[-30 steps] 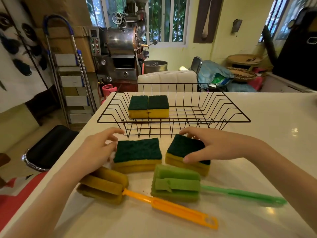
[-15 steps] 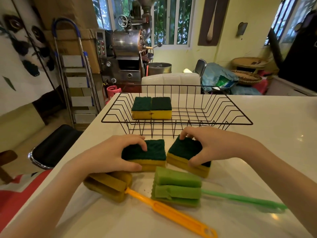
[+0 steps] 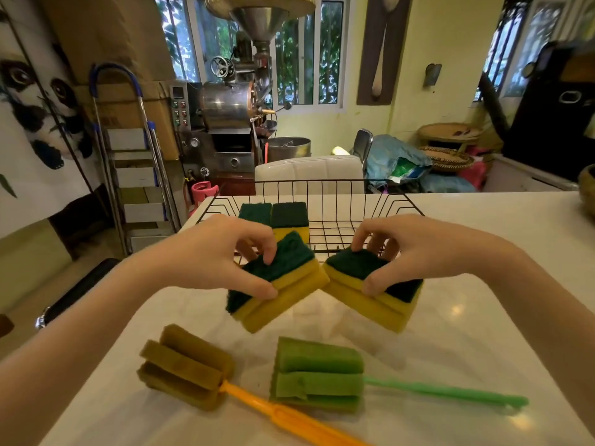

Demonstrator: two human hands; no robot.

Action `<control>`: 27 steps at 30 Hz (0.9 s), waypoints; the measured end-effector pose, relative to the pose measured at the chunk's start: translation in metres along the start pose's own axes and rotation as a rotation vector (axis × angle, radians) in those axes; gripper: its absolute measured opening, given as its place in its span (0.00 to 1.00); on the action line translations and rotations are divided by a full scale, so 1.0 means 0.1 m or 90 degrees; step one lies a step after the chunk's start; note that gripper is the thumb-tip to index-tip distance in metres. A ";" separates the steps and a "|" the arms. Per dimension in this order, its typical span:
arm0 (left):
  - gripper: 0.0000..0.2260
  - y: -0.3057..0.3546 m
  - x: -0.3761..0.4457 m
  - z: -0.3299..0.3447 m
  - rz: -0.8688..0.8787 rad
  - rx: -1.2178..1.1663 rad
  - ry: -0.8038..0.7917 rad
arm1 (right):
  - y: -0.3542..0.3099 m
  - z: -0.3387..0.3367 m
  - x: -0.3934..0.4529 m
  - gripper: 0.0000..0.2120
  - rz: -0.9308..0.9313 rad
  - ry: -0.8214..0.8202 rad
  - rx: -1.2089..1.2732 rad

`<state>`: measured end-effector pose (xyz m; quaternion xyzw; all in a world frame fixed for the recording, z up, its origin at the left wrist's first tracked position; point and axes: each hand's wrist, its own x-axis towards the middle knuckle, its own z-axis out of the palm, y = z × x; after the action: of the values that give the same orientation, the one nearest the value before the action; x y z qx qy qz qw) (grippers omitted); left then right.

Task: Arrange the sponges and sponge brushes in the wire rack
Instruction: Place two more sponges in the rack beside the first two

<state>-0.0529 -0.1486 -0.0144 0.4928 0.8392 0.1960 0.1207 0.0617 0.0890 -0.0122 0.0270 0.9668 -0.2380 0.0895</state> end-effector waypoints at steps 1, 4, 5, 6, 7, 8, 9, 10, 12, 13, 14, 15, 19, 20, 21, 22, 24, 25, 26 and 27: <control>0.13 0.05 0.01 -0.07 -0.002 -0.036 0.020 | 0.01 -0.09 -0.02 0.17 0.004 0.007 0.038; 0.19 0.16 0.13 -0.23 -0.003 -0.109 0.088 | 0.06 -0.34 -0.05 0.14 0.015 0.047 0.138; 0.20 0.18 0.19 -0.27 0.000 -0.128 0.107 | 0.08 -0.43 -0.04 0.13 0.020 0.070 0.164; 0.21 0.20 0.27 -0.31 0.000 -0.145 0.122 | 0.10 -0.50 -0.02 0.12 0.027 0.100 0.188; 0.21 0.22 0.36 -0.34 -0.001 -0.161 0.135 | 0.12 -0.57 0.01 0.11 0.036 0.134 0.210; 0.21 0.23 0.47 -0.35 -0.006 -0.179 0.146 | 0.15 -0.62 0.05 0.10 0.047 0.172 0.228; 0.20 0.22 0.58 -0.36 -0.012 -0.196 0.157 | 0.17 -0.66 0.10 0.10 0.061 0.209 0.245; 0.18 0.21 0.72 -0.36 -0.018 -0.206 0.168 | 0.20 -0.70 0.17 0.09 0.079 0.248 0.259; 0.14 0.20 0.98 -0.34 -0.030 -0.209 0.189 | 0.26 -0.72 0.30 0.12 0.116 0.306 0.281; 0.14 0.19 1.08 -0.31 -0.036 -0.208 0.194 | 0.28 -0.71 0.35 0.14 0.129 0.321 0.285; 0.13 0.18 1.20 -0.28 -0.043 -0.206 0.194 | 0.32 -0.70 0.42 0.16 0.142 0.333 0.286; 0.13 0.16 1.32 -0.26 -0.050 -0.198 0.190 | 0.36 -0.69 0.48 0.18 0.155 0.347 0.287; 0.13 0.04 1.78 -0.15 -0.104 -0.143 0.150 | 0.52 -0.65 0.72 0.21 0.210 0.408 0.294; 0.13 0.00 1.86 -0.12 -0.125 -0.136 0.131 | 0.56 -0.65 0.77 0.21 0.218 0.428 0.300; 0.13 -0.03 1.94 -0.09 -0.143 -0.125 0.110 | 0.59 -0.66 0.83 0.22 0.223 0.440 0.303; 0.12 -0.06 2.02 -0.05 -0.154 -0.108 0.094 | 0.61 -0.66 0.88 0.22 0.227 0.442 0.307; 0.12 -0.11 2.15 0.02 -0.160 -0.074 0.081 | 0.63 -0.65 0.98 0.22 0.231 0.424 0.315; 0.12 -0.12 2.21 0.07 -0.159 -0.055 0.083 | 0.63 -0.64 1.03 0.21 0.227 0.411 0.311; 0.13 -0.14 2.27 0.12 -0.152 -0.027 0.090 | 0.63 -0.63 1.07 0.20 0.224 0.397 0.302; 0.14 -0.15 2.32 0.17 -0.139 0.011 0.102 | 0.62 -0.61 1.12 0.19 0.224 0.383 0.291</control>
<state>-0.1702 0.0516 -0.0383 0.3827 0.8962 0.2132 0.0699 -0.0519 0.1737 -0.0079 0.2793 0.8528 -0.4090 -0.1656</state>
